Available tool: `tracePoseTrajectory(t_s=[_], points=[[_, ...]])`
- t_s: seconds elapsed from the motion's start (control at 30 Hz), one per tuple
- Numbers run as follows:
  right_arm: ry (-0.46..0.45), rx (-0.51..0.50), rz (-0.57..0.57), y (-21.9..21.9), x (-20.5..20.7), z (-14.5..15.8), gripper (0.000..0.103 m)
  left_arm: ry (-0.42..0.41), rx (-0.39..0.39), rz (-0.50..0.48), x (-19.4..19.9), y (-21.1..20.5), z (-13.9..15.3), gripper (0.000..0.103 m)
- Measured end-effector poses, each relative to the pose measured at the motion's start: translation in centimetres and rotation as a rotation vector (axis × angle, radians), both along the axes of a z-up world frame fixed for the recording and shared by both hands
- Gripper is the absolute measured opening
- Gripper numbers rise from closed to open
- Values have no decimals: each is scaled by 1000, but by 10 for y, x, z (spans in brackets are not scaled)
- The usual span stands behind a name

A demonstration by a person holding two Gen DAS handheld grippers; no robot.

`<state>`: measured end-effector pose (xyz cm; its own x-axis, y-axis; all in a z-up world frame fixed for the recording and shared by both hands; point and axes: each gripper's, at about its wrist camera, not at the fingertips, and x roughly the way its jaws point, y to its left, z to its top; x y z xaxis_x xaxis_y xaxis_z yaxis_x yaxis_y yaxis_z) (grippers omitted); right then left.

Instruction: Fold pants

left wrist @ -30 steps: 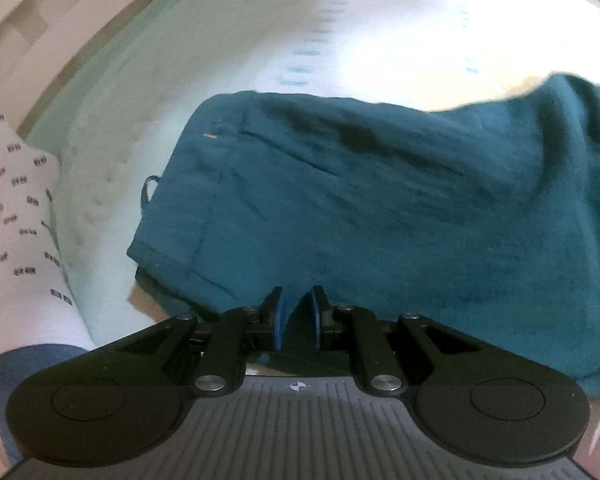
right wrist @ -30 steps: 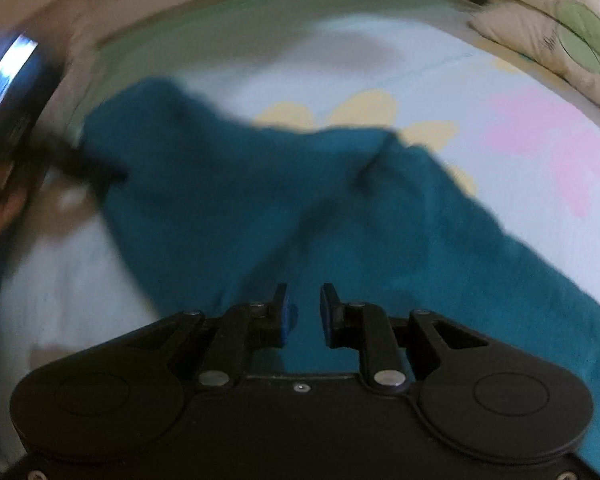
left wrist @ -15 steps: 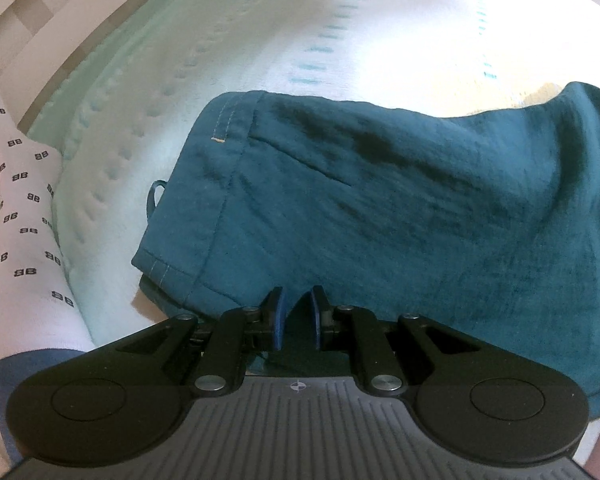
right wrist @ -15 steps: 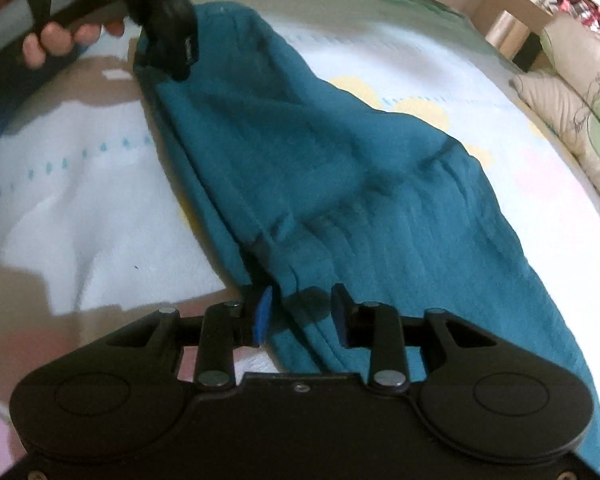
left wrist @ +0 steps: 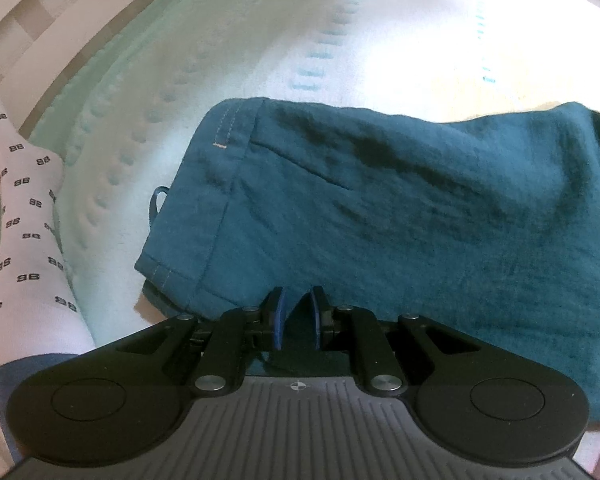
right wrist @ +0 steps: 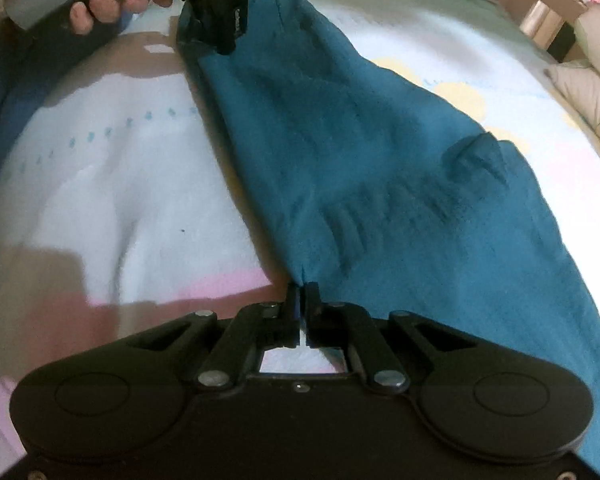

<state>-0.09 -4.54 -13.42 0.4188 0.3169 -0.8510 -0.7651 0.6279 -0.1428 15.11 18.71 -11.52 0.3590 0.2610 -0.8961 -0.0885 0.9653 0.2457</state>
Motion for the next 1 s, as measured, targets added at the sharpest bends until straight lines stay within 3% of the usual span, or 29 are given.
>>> tracePoseTrajectory(t_s=[0.07,0.13,0.23,0.33,0.43,0.57,0.77,1.0], points=[[11,67,-50,-7,3,12,25,-16,-2,16,-5,-1,7,14],[22,126,-104,-19,6,25,38,-53,12,11,-13,-9,18,15],[66,215,-237,-47,16,40,38,-111,21,-31,-25,-33,35,15],[122,286,-426,-86,28,51,38,-138,-36,-90,-31,-64,44,15],[145,357,-599,-131,34,63,39,-134,-91,-160,-32,-99,43,15],[164,422,-839,-204,40,80,39,-105,-104,-259,-35,-147,32,15],[121,367,-1125,-302,36,95,39,-68,-126,-378,-44,-197,19,15],[200,355,-1355,-398,20,82,39,4,-106,-431,-52,-220,-9,15]])
